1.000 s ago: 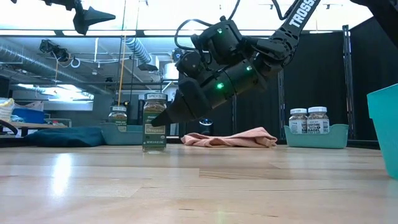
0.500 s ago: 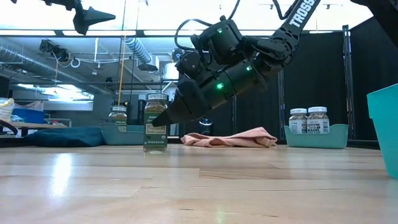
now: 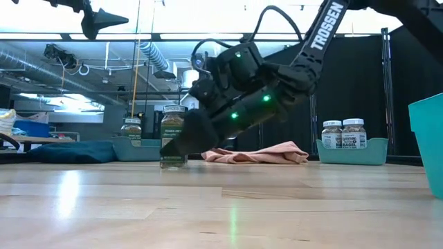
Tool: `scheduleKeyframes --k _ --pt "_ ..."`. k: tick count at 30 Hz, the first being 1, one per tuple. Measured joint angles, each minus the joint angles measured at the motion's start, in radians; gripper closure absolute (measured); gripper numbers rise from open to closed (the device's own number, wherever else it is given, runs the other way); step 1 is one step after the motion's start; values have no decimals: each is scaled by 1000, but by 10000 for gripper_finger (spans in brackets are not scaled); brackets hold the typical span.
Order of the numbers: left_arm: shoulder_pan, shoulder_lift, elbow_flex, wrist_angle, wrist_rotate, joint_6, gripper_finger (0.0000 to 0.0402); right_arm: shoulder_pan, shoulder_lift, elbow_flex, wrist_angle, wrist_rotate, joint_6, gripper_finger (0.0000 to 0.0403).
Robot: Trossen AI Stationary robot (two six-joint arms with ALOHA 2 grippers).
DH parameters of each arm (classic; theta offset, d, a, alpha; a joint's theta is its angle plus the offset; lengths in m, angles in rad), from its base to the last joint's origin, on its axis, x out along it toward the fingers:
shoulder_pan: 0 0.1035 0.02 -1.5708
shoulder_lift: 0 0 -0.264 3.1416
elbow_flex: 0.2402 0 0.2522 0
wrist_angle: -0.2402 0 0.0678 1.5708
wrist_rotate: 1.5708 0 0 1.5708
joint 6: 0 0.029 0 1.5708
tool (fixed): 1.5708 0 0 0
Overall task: Sort spices by type
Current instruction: Put the green seasoning bottle into the blue bin
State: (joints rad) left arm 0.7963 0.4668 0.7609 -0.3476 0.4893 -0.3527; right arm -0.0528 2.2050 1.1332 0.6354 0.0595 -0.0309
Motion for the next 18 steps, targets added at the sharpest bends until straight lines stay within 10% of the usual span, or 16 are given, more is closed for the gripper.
scheduleKeyframes --k 18 --pt "0 26 0 -39 -15 31 68 -10 15 50 -33 -31 16 200"
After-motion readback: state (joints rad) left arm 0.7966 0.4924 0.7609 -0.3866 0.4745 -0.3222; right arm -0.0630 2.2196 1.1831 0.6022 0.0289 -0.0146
